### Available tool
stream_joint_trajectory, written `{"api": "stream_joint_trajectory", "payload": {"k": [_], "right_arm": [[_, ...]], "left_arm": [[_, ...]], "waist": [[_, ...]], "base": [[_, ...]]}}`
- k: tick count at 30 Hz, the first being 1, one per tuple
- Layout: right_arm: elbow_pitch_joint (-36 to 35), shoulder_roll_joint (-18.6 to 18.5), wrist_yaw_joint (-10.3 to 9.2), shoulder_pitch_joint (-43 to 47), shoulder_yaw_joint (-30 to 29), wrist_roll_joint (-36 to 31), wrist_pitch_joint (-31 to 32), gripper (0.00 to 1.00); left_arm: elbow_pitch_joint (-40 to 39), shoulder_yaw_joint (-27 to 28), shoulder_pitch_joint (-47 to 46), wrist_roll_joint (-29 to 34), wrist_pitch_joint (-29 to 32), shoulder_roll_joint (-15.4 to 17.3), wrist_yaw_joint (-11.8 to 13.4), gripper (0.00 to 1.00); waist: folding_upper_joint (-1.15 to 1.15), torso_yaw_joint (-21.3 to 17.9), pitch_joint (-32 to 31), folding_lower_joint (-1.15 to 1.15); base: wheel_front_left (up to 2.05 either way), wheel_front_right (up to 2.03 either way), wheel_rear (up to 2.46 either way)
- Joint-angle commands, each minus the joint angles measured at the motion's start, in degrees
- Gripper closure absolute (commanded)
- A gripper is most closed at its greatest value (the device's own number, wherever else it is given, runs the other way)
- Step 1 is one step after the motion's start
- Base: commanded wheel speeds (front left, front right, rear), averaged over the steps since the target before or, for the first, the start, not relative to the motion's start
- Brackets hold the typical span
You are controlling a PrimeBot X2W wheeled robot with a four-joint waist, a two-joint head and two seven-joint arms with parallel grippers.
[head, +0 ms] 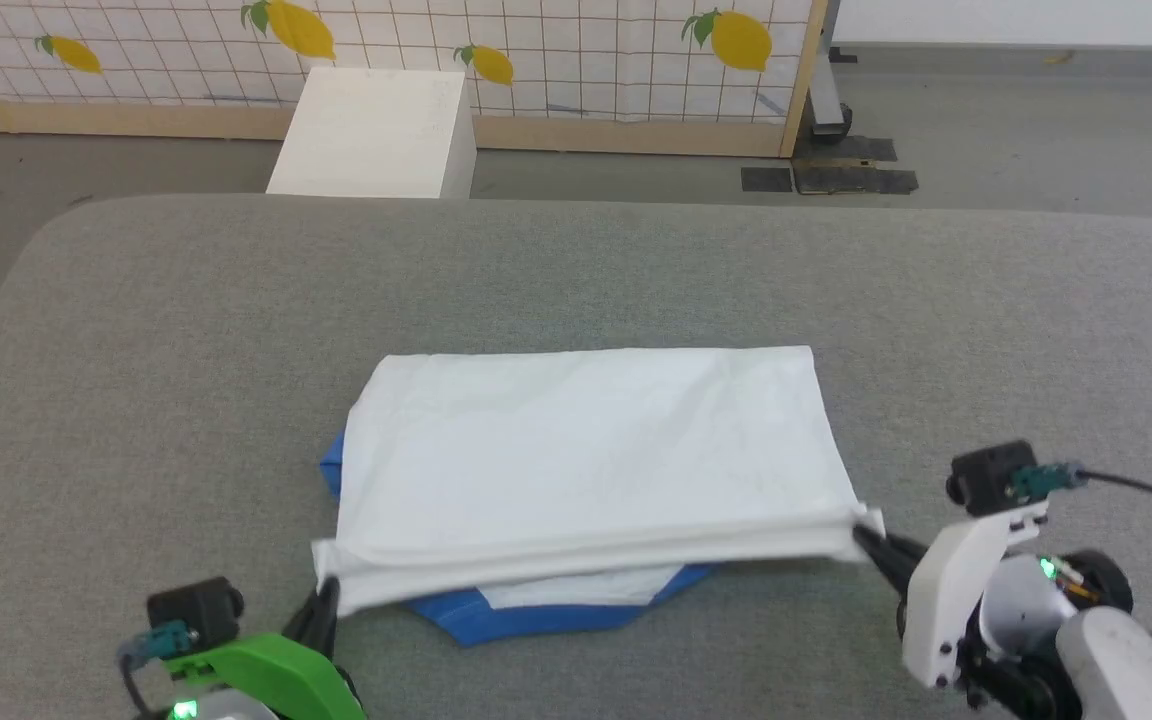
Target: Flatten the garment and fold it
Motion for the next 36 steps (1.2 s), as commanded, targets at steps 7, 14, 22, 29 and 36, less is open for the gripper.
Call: {"api": "stream_joint_trajectory", "payload": {"k": [7,14,22,29,36], "right_arm": [[4.0,1.0,-0.11,3.2,0.4,-2.2,1.5,1.0],[3.4,1.5,-0.11,4.7,-0.5,-0.6,1.8,0.0],[-6.6,-2.3,-0.11,9.2,-7.7,4.5,8.6,0.0],[-11.0,-2.2,-0.11,5.1,-13.8,5.3,17.3,0.0],[-5.1,-1.8,-0.11,-3.6,-8.9,5.3,22.4,0.0]], "left_arm": [[8.1,-0.5,0.5,-0.4,0.9,-0.3,0.2,1.0],[11.0,0.3,0.4,-1.9,2.7,0.3,0.6,0.0],[2.9,2.1,2.0,-1.2,9.0,5.9,4.9,0.0],[-9.5,6.1,-0.8,4.5,-1.9,8.2,8.4,0.0],[-13.2,5.5,-4.4,12.8,-16.6,6.8,9.0,0.0]], "waist": [[0.0,-0.2,-0.3,0.01],[0.0,-0.3,-2.2,0.01],[0.0,0.7,-3.9,0.01],[0.0,0.9,-1.4,0.01],[0.0,2.1,3.7,0.01]], "base": [[0.0,0.0,0.0],[0.0,0.0,0.0],[0.0,0.0,0.0],[0.0,0.0,0.0],[0.0,0.0,0.0]]}}
